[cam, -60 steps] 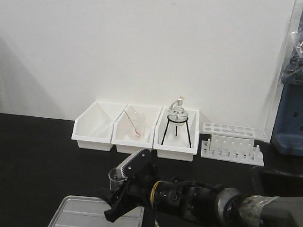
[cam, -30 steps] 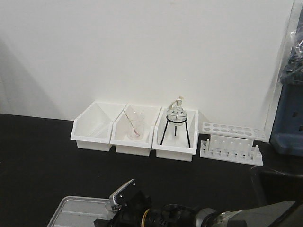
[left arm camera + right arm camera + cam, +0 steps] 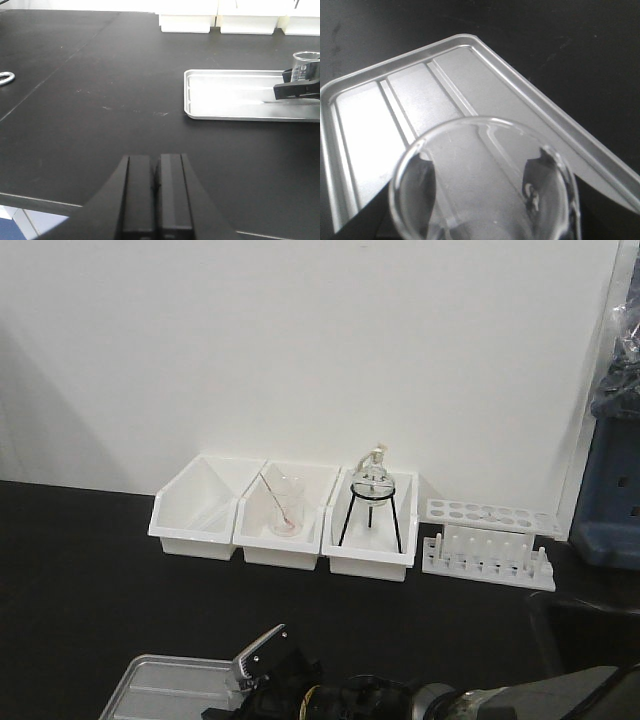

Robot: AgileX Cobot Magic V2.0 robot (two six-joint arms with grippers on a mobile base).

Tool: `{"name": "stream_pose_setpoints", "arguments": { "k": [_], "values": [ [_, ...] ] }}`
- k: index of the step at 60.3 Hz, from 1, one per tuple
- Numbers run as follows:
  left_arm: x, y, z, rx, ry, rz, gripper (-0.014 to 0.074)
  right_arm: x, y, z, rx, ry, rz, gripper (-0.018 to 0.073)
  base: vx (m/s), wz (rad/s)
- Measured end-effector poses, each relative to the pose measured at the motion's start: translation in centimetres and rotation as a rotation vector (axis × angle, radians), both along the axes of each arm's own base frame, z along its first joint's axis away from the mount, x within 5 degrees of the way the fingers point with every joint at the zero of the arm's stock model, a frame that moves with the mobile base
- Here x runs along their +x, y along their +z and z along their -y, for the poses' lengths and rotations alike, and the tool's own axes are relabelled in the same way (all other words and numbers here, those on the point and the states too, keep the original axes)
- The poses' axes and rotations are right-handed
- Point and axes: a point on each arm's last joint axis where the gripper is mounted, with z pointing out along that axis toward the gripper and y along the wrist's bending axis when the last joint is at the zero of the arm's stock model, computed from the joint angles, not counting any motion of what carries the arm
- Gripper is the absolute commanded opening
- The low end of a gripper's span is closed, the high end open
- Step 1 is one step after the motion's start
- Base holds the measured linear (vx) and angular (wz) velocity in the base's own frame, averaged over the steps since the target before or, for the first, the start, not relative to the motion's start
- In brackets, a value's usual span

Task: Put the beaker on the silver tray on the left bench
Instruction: 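Lower the held beaker onto the silver tray with the right gripper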

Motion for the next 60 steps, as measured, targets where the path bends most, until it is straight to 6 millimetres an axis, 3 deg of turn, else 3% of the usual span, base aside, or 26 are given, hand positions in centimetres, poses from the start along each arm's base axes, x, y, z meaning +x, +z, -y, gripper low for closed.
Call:
{"name": "stream_pose_setpoints", "arguments": {
  "k": [24,46,60],
  "values": [
    [0.0,0.0,0.0,0.000,0.000,0.000,0.0001,0.0,0.0,0.0,-0.002,-0.003,-0.003,0.0579,0.00,0.00],
    [0.0,0.0,0.0,0.000,0.000,0.000,0.0001,0.0,0.1,0.0,0.000,-0.004,-0.001,0.0592,0.00,0.00],
    [0.0,0.0,0.0,0.000,0.000,0.000,0.0001,0.1,3.6,0.0,0.040,-0.004,0.060,0.0592,0.00,0.00]
  ]
}}
